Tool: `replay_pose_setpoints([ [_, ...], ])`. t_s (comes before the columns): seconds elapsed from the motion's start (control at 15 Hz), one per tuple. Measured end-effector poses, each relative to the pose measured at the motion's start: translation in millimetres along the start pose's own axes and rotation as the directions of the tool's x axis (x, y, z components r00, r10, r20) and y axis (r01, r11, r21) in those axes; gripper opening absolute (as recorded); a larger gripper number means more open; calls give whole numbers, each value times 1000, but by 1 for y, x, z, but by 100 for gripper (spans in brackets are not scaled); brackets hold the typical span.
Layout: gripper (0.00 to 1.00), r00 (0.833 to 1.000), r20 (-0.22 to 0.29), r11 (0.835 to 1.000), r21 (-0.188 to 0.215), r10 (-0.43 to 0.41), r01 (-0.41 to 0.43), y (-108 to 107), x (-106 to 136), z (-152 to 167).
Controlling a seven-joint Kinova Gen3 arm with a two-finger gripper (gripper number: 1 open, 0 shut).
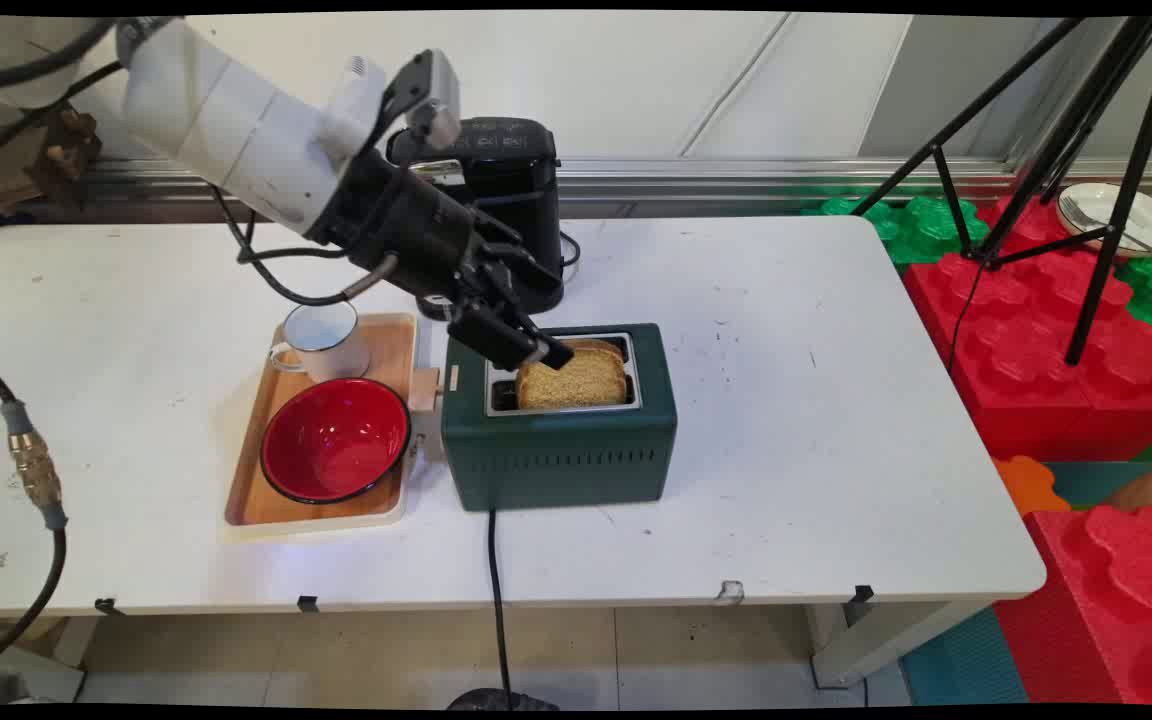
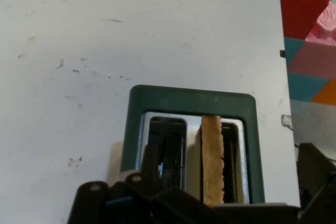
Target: Press the toaster switch
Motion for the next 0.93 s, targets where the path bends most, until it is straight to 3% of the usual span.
replay_pose_setpoints([
  [0.47, 100, 999, -51, 1000, 5, -17, 18, -5, -27, -31],
  [0.93, 100, 998, -65, 1000, 13, -26, 27, 1, -70, -68],
])
